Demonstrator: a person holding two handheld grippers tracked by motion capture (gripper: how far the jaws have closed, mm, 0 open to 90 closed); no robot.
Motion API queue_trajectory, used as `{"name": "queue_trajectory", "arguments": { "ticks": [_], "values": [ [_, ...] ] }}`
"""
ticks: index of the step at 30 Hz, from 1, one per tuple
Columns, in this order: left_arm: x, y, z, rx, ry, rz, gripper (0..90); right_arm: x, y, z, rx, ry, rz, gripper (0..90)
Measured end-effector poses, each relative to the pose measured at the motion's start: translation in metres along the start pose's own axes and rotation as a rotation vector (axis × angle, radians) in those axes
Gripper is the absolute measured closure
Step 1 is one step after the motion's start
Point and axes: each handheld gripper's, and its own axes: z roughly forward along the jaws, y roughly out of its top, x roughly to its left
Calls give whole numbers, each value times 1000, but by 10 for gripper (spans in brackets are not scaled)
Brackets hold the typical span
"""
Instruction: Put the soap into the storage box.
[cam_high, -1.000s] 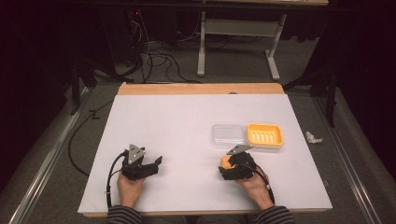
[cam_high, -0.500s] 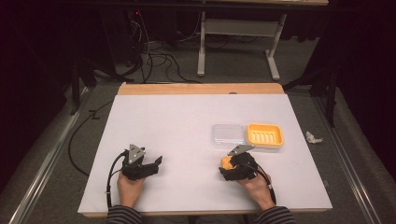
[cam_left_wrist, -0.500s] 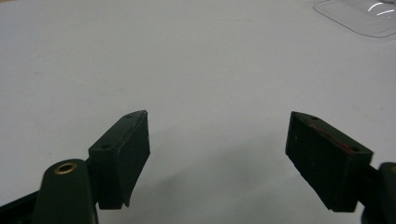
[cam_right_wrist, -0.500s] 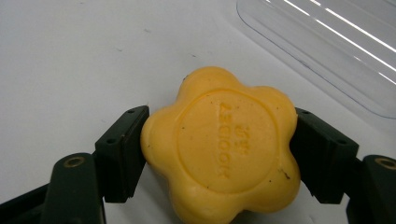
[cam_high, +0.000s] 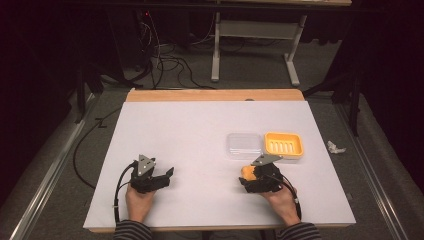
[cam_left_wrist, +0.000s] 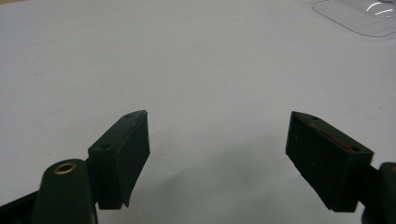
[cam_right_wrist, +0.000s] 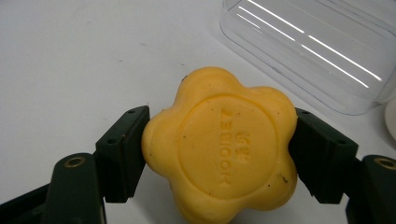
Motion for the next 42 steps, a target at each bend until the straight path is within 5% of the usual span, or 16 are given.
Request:
{"name": "queue_trajectory", "arguments": {
  "ticks": [14, 42],
  "values": [
    [0, 0, 0, -1, -7, 8, 220, -11, -3, -18, -27, -15, 4, 275],
    [0, 0, 0, -1, -5, 10, 219, -44, -10, -45, -90, -73, 94, 277]
  ]
}}
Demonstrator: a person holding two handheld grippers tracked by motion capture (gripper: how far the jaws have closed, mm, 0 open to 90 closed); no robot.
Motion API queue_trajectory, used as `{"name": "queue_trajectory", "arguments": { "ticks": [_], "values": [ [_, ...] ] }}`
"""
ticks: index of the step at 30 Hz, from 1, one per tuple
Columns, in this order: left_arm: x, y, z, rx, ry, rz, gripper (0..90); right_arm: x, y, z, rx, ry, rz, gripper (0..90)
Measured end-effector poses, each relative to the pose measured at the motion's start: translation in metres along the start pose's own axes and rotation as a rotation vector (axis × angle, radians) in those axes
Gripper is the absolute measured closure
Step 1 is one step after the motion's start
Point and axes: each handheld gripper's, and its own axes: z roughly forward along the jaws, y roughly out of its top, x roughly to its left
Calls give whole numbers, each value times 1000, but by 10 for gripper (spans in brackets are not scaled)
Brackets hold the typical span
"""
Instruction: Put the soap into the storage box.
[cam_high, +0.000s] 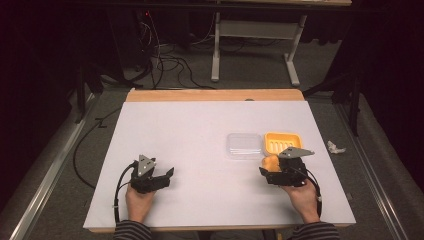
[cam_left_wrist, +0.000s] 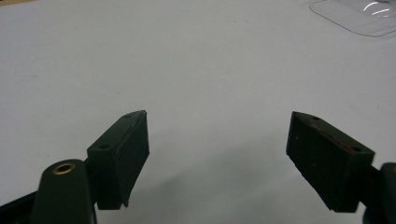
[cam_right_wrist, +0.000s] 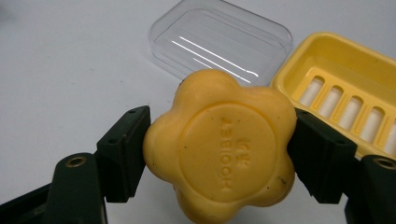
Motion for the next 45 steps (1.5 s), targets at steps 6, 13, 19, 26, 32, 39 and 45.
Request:
{"name": "queue_trajectory", "arguments": {
  "ticks": [6, 13, 19, 26, 32, 39, 45],
  "values": [
    [0, 0, 0, 1, 2, -1, 221, -4, -1, -2, -6, -4, 11, 278],
    [0, 0, 0, 1, 3, 2, 221, -8, 1, -3, -17, -14, 27, 278],
    [0, 0, 0, 2, 8, 1, 221, -16, 6, -6, -29, -22, 45, 278],
    [0, 0, 0, 2, 6, 0, 221, -28, 10, -12, -40, -43, 63, 278],
    [0, 0, 0, 4, 7, 0, 221, -38, 15, -14, -50, -53, 84, 278],
    [0, 0, 0, 3, 6, -2, 222, -46, 21, -14, -54, -65, 97, 278],
    [0, 0, 0, 2, 7, -3, 222, -51, 27, -11, -43, -75, 102, 278]
  ]
}}
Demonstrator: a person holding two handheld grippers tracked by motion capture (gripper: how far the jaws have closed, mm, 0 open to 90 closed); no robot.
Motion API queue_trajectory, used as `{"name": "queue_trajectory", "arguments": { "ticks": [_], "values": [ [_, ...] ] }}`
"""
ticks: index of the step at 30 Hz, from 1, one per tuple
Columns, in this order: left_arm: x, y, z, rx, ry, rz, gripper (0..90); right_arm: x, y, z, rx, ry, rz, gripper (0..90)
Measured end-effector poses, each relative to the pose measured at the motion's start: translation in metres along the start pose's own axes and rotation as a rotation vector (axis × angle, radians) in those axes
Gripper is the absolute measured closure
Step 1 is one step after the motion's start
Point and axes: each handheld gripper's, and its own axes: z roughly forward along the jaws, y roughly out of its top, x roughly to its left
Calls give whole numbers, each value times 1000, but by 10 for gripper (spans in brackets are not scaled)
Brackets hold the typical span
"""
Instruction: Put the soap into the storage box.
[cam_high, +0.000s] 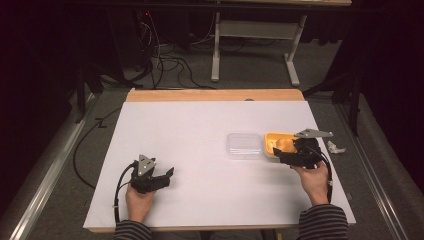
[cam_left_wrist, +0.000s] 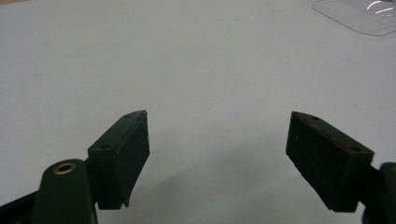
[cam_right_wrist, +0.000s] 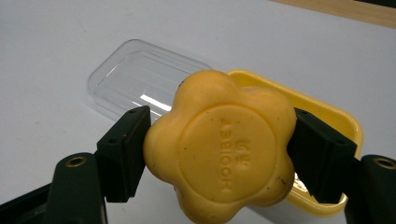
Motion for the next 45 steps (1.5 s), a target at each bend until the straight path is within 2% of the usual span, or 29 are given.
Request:
{"name": "queue_trajectory", "arguments": {
  "ticks": [12, 30, 45],
  "values": [
    [0, 0, 0, 2, 2, -1, 222, -16, 4, 13, 14, -24, 47, 278],
    [0, 0, 0, -1, -5, -3, 223, -31, 9, 28, 50, -67, 100, 277],
    [1, 0, 0, 2, -8, -9, 222, -39, 9, 48, 122, -100, 123, 277]
  ]
}}
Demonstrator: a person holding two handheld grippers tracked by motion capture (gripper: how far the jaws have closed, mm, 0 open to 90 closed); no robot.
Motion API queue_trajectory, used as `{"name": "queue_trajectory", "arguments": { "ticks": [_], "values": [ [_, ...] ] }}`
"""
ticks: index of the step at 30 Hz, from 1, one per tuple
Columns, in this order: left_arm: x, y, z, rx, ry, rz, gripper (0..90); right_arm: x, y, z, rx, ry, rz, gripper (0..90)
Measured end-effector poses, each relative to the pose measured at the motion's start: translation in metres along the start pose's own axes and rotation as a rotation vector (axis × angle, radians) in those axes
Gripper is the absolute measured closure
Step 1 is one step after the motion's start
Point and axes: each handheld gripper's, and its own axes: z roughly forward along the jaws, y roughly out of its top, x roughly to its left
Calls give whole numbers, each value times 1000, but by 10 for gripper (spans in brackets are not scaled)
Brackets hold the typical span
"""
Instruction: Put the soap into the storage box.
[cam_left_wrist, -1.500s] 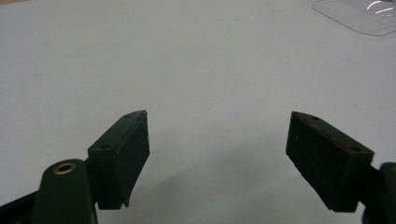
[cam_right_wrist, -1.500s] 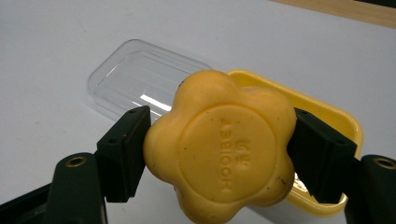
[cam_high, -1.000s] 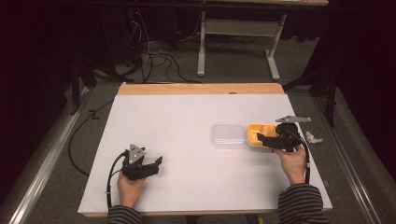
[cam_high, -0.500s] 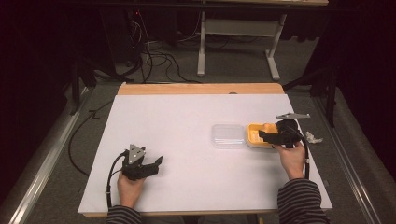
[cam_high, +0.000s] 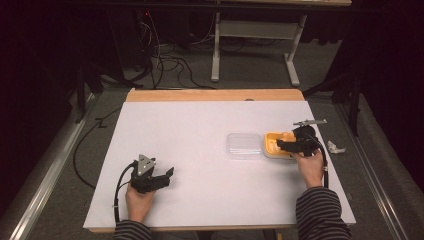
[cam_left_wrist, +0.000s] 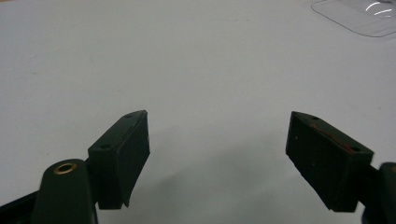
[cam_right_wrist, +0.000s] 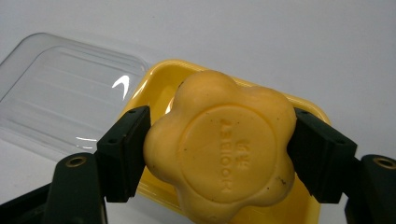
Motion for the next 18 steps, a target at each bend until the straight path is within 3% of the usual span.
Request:
{"name": "queue_trajectory", "arguments": {
  "ticks": [13, 18],
  "values": [
    [0, 0, 0, -1, 1, 3, 221, 1, 0, 12, 36, -33, -20, 276],
    [0, 0, 0, 0, -1, 1, 221, 1, 0, 17, 50, -34, -5, 276]
  ]
}}
